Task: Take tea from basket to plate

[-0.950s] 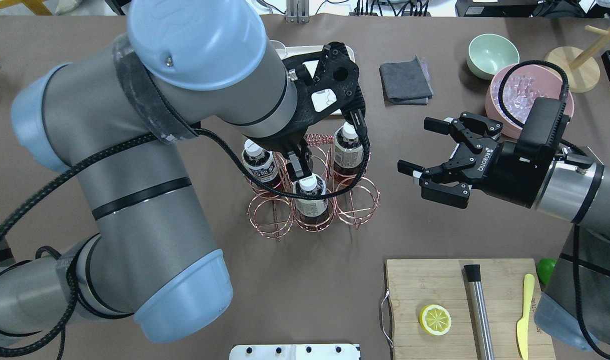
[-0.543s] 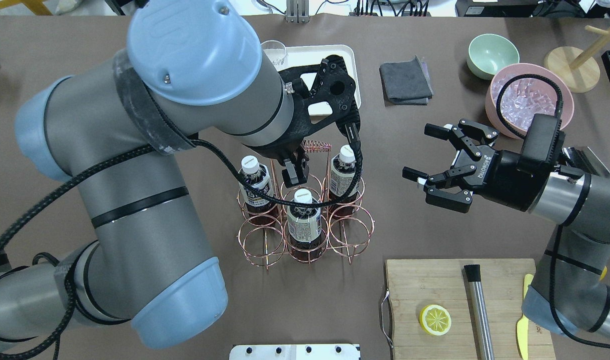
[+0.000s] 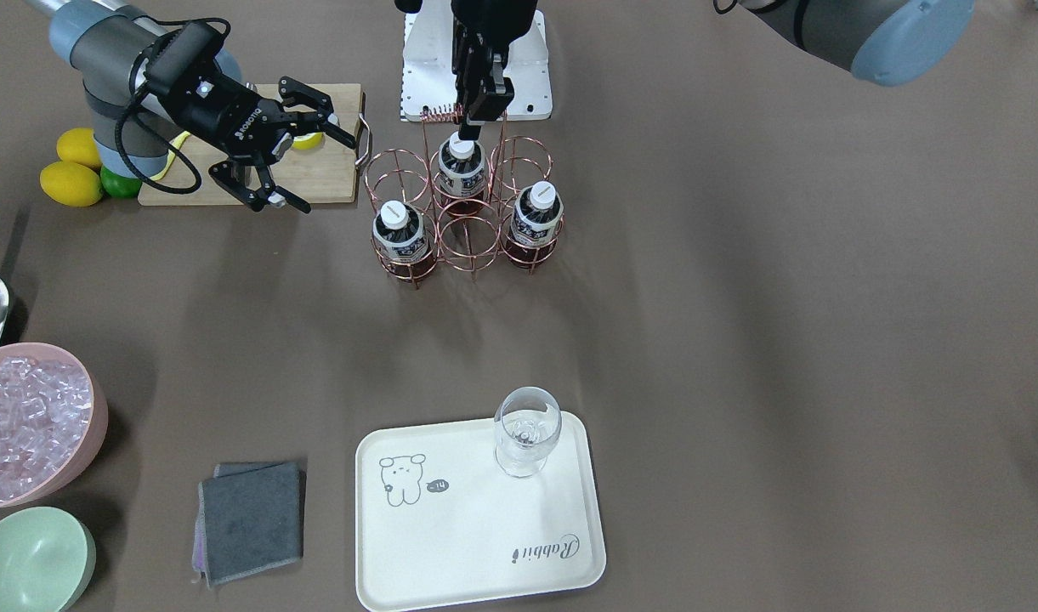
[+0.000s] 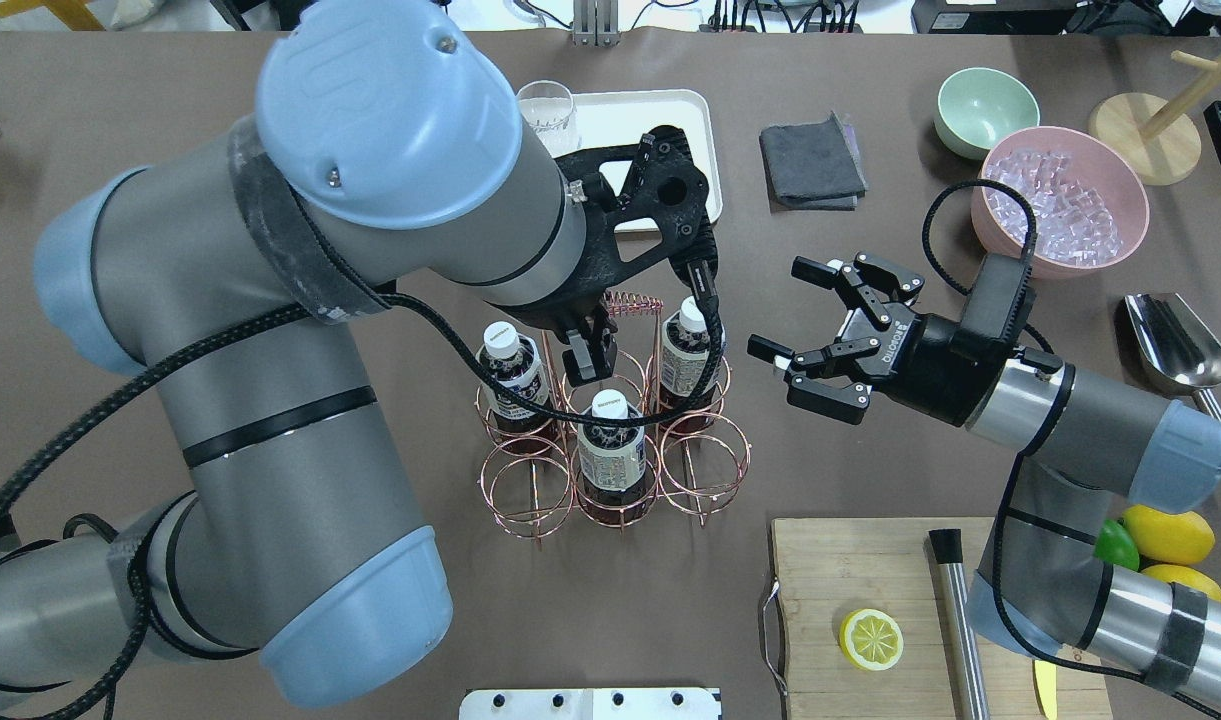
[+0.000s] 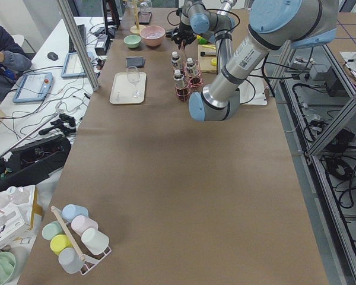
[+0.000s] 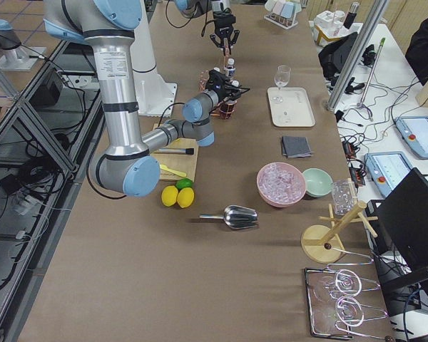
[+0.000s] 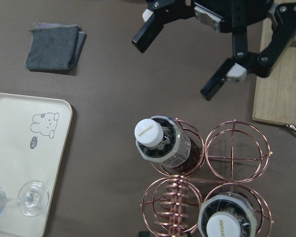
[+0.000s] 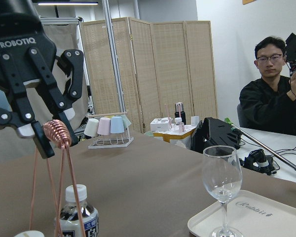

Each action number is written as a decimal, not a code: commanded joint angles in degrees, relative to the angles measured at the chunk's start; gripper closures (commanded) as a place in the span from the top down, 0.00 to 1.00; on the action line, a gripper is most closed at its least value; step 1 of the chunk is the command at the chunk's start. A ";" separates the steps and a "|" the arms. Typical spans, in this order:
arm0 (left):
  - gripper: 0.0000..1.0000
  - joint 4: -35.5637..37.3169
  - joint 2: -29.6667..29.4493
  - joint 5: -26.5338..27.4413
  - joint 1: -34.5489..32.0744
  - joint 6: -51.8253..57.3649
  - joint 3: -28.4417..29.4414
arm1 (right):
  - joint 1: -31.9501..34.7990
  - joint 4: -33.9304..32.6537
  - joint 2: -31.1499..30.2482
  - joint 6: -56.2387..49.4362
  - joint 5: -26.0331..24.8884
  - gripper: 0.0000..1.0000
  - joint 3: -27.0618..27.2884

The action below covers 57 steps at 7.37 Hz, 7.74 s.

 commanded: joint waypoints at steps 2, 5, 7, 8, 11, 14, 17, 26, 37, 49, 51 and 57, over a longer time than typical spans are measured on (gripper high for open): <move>0.00 0.08 0.00 0.00 0.34 -0.27 0.02 | -1.94 0.30 4.52 1.21 -2.77 1.00 -5.73; 0.00 0.08 0.08 0.00 0.34 -0.27 -0.06 | -2.20 0.22 6.91 1.22 -3.66 0.87 -8.04; 0.00 0.08 0.08 0.00 0.34 -0.27 -0.06 | -2.73 -0.04 7.08 2.00 -3.74 0.85 -7.95; 0.00 0.08 0.09 0.00 0.34 -0.27 -0.06 | -3.08 -0.31 7.17 2.36 -3.74 0.85 -7.95; 0.00 -0.01 0.09 0.00 0.25 -0.27 -0.06 | -3.34 -1.19 7.17 2.36 -3.74 0.73 -8.30; 0.00 -0.01 0.08 0.00 0.25 -0.35 -0.06 | -3.34 -2.24 7.61 2.36 -4.01 0.71 -8.30; 0.00 -0.01 0.17 -0.09 0.25 -0.27 -0.06 | -3.34 -2.77 7.88 2.54 -4.01 0.29 -8.30; 0.00 -0.18 0.44 0.00 0.25 -0.35 -0.06 | -3.34 -5.31 2.97 5.09 -3.48 0.00 3.01; 0.00 -0.27 1.31 -0.44 -1.15 0.35 -0.32 | 8.95 -10.05 -0.21 10.71 -0.84 0.00 9.28; 0.00 9.48 5.78 -11.33 -21.53 22.12 -0.41 | 16.17 -13.97 31.59 8.43 -4.26 0.00 -30.15; 0.00 10.44 7.81 -14.14 -24.87 22.67 -0.59 | 15.99 -10.70 32.48 8.43 -6.90 0.00 -33.68; 0.00 13.61 18.00 -18.98 -37.79 31.98 -1.91 | 12.48 -8.40 36.17 8.69 -12.79 0.00 -41.95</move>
